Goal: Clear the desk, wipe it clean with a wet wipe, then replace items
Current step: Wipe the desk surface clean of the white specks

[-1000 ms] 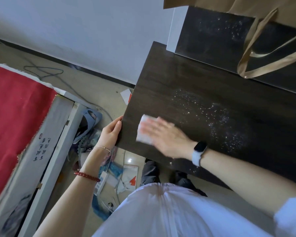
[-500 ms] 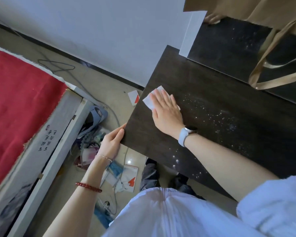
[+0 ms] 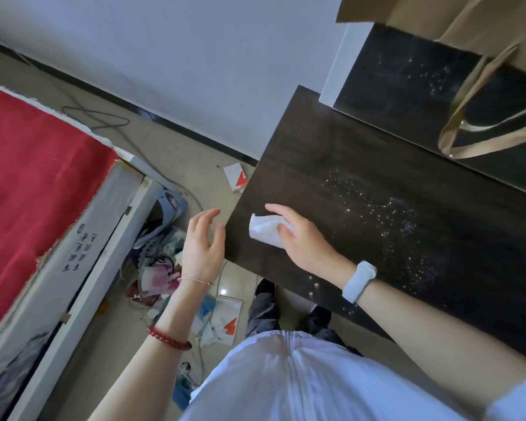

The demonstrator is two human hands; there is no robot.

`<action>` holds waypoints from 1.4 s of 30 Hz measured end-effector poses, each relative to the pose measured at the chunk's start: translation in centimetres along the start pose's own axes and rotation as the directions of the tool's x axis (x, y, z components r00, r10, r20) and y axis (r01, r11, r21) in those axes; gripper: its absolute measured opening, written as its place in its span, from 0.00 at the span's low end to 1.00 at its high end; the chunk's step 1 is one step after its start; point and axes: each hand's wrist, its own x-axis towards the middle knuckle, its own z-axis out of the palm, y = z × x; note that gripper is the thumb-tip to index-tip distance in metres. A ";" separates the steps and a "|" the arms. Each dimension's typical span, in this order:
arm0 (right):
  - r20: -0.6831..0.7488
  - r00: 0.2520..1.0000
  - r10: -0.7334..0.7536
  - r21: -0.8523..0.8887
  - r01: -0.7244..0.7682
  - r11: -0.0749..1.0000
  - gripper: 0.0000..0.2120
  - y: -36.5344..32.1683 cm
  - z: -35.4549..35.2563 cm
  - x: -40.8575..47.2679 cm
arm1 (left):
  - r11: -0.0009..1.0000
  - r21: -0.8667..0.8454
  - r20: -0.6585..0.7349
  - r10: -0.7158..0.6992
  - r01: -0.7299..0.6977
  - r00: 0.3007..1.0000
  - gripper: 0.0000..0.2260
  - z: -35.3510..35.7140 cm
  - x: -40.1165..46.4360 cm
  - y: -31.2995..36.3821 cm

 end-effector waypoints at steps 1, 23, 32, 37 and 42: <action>-0.071 0.997 0.027 -0.046 -0.030 0.998 0.19 0.4 -1.0 0.3 | 0.996 0.068 0.006 0.063 -0.063 0.998 0.14 0.6 0.0 0.5; -0.714 0.672 0.197 -0.361 -0.594 0.719 0.28 9.6 -8.8 3.4 | 0.750 0.611 0.151 0.205 -0.254 0.967 0.22 5.0 0.2 0.5; -0.444 0.893 -0.080 -0.654 -0.261 0.710 0.26 9.7 -3.5 -1.0 | 0.741 0.623 0.146 0.204 -0.250 0.968 0.23 5.0 0.2 0.6; -0.776 0.491 0.395 -0.127 -0.736 0.665 0.27 11.5 -9.2 -1.0 | 0.814 0.547 0.141 0.142 -0.197 0.980 0.23 5.1 0.4 1.5; -0.423 0.904 -0.058 -0.549 -0.205 0.810 0.25 3.9 -2.2 8.2 | 0.885 0.434 0.117 0.132 -0.170 0.984 0.20 5.1 1.9 2.8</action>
